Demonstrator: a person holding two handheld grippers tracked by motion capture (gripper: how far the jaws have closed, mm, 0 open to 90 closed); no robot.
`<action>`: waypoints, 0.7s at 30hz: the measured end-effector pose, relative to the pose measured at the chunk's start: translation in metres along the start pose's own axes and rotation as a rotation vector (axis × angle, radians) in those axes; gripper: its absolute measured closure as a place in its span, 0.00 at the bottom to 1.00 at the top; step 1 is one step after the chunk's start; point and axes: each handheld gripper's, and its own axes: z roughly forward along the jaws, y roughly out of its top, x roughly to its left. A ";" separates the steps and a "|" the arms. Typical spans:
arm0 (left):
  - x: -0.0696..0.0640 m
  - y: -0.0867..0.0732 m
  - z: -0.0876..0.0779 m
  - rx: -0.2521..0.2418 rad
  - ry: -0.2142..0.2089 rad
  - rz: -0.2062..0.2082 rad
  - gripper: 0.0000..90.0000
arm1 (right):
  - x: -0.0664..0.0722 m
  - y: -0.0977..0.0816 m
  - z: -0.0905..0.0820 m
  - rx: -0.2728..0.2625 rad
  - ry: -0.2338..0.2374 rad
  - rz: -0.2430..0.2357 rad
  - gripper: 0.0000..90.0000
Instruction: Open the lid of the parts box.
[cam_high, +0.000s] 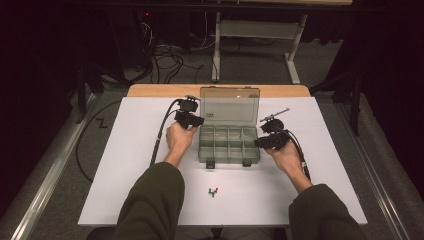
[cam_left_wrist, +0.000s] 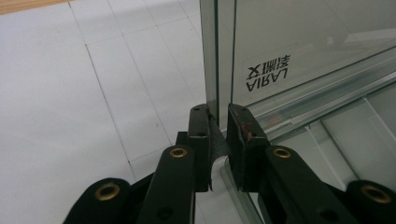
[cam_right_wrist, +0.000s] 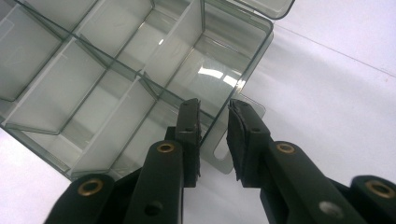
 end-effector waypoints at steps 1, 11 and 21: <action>0.000 0.000 0.000 0.001 -0.001 0.000 0.88 | 0.000 0.000 0.000 0.000 0.000 -0.001 0.86; 0.002 0.001 -0.005 0.032 -0.008 -0.008 0.89 | 0.002 0.000 0.000 0.002 -0.009 -0.012 0.86; 0.001 -0.001 -0.003 0.018 -0.006 0.020 0.80 | 0.002 0.000 0.000 0.003 -0.009 -0.008 0.86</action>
